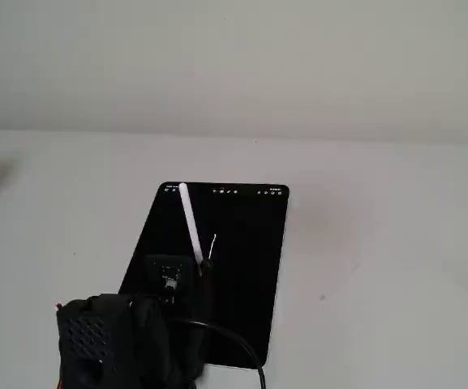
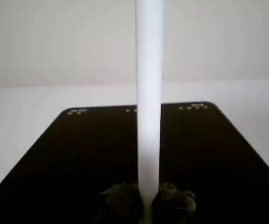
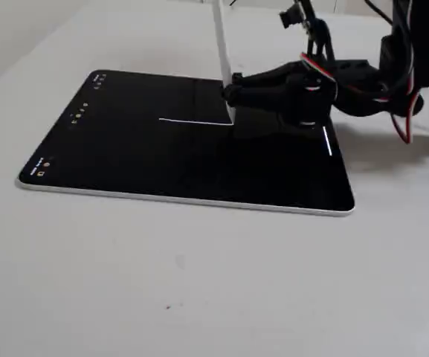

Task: Draw a line in the middle of the ipad using the apple pencil

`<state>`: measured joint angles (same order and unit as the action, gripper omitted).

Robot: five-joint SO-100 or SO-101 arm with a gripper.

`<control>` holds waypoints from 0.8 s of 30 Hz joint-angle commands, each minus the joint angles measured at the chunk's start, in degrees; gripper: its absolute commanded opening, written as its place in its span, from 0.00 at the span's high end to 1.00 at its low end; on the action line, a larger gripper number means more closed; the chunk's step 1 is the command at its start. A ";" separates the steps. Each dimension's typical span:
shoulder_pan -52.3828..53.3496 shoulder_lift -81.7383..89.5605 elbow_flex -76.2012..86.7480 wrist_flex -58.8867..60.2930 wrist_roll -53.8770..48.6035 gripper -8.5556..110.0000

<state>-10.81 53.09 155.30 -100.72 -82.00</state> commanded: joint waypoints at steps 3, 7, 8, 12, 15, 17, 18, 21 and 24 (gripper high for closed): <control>0.53 -0.09 0.70 -0.79 1.05 0.93; 0.44 -0.26 0.70 -0.88 1.05 0.93; 0.44 -0.26 0.70 -0.88 1.05 0.93; 0.44 -0.26 0.70 -0.88 1.05 0.93; 0.44 -0.26 0.70 -0.88 0.97 0.93; 0.44 -0.26 0.70 -0.88 1.05 0.93; 0.44 -0.26 0.70 -0.88 1.05 0.93; 0.44 0.79 0.79 -1.32 1.85 0.93; 0.53 6.42 2.11 1.58 4.13 0.93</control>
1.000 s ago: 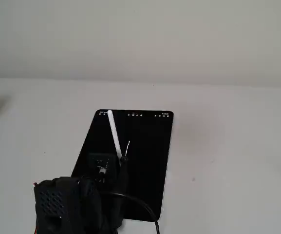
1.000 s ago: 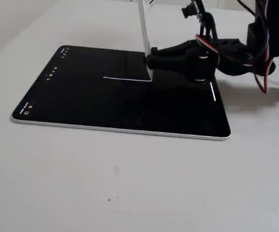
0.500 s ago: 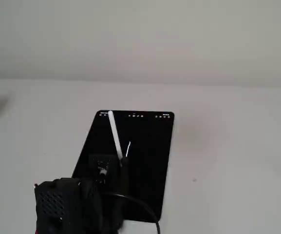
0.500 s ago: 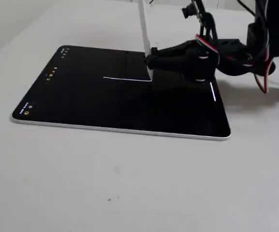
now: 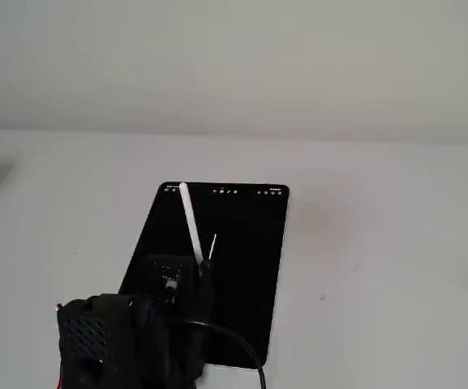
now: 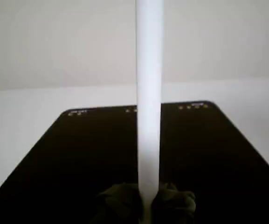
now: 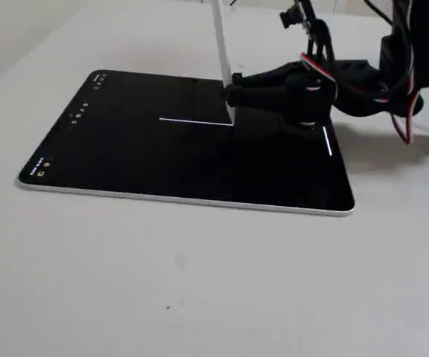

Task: Draw a line in the middle of the ipad using the apple pencil

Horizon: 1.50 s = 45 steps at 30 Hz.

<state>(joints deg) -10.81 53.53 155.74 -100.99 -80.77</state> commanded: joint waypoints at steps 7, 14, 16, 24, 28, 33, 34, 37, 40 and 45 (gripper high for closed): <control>3.69 33.57 2.64 27.60 12.48 0.93; 6.50 68.64 1.14 64.78 29.97 0.93; 7.21 77.78 0.70 75.23 35.95 0.93; 10.20 103.45 -8.26 119.53 61.17 0.93; 9.84 114.52 -9.14 133.59 65.74 0.93; 7.38 124.28 -8.53 145.81 68.64 0.93; 6.77 125.42 -8.53 148.01 69.08 0.93; 5.36 130.17 -8.09 154.07 71.10 0.93; 3.60 136.93 -7.21 160.49 71.89 0.93; 4.48 136.93 -6.94 166.82 75.15 0.93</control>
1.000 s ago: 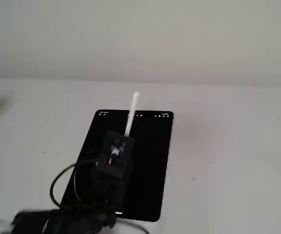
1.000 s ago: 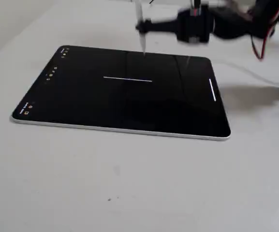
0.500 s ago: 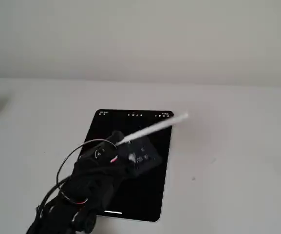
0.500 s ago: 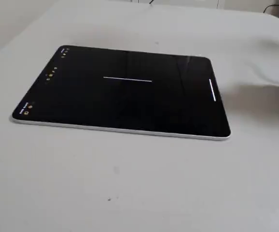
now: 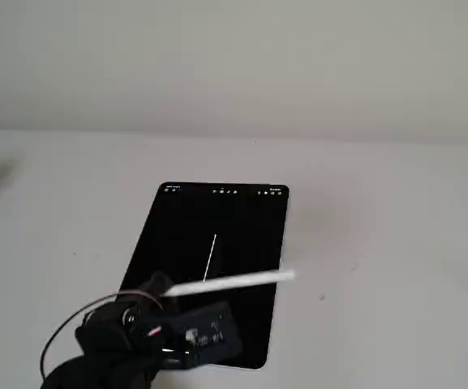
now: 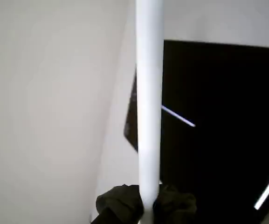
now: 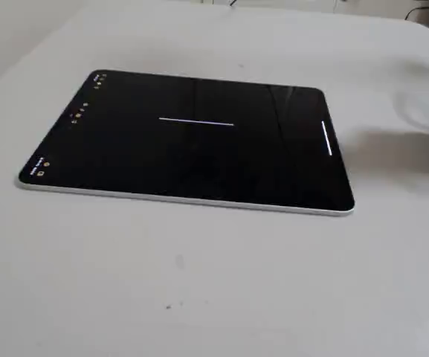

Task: Draw a line in the middle of the ipad using the apple pencil

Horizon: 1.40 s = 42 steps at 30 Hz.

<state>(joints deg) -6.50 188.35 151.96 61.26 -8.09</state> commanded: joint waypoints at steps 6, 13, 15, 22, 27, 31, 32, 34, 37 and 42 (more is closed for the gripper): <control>0.70 2.11 0.09 11.34 2.72 0.93; 3.52 2.11 8.70 11.43 3.52 0.93; 3.52 2.11 11.43 11.16 3.16 0.93; 3.34 2.11 18.37 7.73 1.67 0.93; 2.99 2.11 20.30 7.12 1.14 0.93; 2.99 2.11 20.83 6.77 1.14 0.93; 2.99 2.11 20.83 6.77 1.14 0.93; 2.99 2.11 20.83 6.77 1.14 0.93; 2.99 2.11 20.83 6.77 1.14 0.93; 2.99 2.11 20.83 6.68 1.14 0.93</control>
<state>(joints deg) -3.78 189.93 173.06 69.52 -6.06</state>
